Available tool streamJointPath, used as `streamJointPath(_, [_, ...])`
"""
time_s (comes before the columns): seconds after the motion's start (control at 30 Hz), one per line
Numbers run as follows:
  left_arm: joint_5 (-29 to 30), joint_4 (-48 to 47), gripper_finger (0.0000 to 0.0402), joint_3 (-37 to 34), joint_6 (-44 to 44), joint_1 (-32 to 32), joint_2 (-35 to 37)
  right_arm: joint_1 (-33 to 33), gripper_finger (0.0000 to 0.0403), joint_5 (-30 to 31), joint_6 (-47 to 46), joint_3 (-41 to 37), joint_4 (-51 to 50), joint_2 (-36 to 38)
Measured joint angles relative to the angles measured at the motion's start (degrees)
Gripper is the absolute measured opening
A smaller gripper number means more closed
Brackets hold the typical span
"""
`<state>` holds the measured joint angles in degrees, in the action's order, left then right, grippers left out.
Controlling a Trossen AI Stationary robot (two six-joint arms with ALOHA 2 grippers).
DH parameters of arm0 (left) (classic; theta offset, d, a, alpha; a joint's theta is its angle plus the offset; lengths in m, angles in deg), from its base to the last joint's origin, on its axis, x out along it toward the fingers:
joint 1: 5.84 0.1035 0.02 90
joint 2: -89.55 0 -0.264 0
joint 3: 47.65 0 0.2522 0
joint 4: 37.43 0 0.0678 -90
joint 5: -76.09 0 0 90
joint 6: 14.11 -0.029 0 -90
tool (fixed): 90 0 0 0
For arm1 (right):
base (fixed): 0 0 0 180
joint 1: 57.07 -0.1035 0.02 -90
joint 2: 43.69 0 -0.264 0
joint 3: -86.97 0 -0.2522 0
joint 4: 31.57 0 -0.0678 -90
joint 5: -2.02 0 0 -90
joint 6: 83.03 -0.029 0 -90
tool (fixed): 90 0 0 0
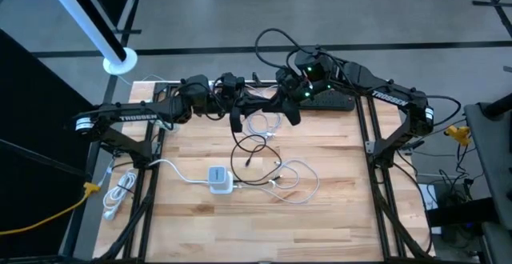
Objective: Insert USB
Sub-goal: Insert the black charger cable into the black outlet extension
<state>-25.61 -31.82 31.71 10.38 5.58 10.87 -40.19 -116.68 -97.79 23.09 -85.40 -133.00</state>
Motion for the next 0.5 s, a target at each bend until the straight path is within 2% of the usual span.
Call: streamJointPath(0.5, [-2.2, -1.1, 0.0011, 0.0, 0.5, 0.0, 0.1, 0.0, 0.0077, 0.0, -1.2, -0.1, -0.1, 0.1])
